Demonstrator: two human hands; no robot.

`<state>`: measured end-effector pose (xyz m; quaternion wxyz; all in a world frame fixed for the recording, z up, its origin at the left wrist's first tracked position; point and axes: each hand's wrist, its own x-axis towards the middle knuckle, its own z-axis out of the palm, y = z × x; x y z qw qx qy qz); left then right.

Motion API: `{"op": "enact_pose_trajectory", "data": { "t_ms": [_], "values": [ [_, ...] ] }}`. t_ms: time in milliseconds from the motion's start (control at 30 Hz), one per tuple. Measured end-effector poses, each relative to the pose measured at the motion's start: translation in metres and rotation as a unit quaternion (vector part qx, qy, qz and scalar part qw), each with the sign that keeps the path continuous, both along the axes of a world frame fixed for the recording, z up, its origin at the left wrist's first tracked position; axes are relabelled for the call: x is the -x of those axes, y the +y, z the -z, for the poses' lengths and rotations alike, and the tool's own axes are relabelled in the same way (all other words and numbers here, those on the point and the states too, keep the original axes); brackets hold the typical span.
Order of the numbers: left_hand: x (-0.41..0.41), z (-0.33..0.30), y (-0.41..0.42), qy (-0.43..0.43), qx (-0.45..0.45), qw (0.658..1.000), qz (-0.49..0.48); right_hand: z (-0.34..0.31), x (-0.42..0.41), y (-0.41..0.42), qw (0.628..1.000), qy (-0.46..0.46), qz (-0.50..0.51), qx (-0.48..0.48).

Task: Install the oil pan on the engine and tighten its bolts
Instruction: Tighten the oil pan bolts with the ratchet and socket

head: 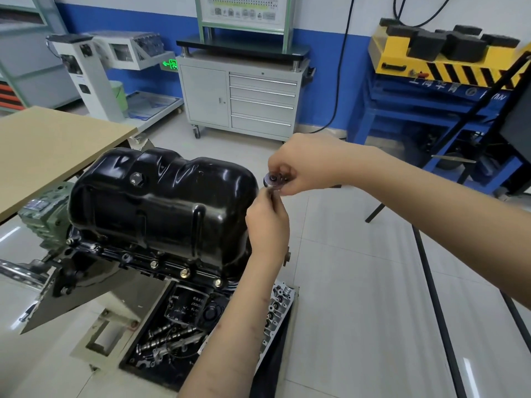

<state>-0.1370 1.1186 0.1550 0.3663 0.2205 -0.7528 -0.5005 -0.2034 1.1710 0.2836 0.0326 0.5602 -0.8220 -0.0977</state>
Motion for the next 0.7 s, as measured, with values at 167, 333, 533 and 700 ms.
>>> {"op": "enact_pose_trajectory", "data": {
  "t_ms": [167, 333, 533, 700],
  "values": [
    [-0.001, 0.001, 0.002, 0.020, -0.014, 1.000, -0.012, -0.001, -0.004, -0.007, 0.999, 0.016, -0.038, -0.028],
    [0.002, 0.000, 0.003, 0.025, -0.046, 0.999, -0.006, 0.000, -0.001, -0.010, 0.998, 0.048, 0.010, -0.031],
    [0.002, -0.002, 0.005, -0.019, 0.014, 1.000, -0.010, -0.001, 0.002, -0.005, 0.998, 0.026, -0.026, -0.043],
    [-0.018, -0.028, -0.007, -0.113, 0.058, 0.991, 0.037, 0.000, 0.004, -0.007, 0.999, 0.035, -0.038, -0.012]
  ]
}}
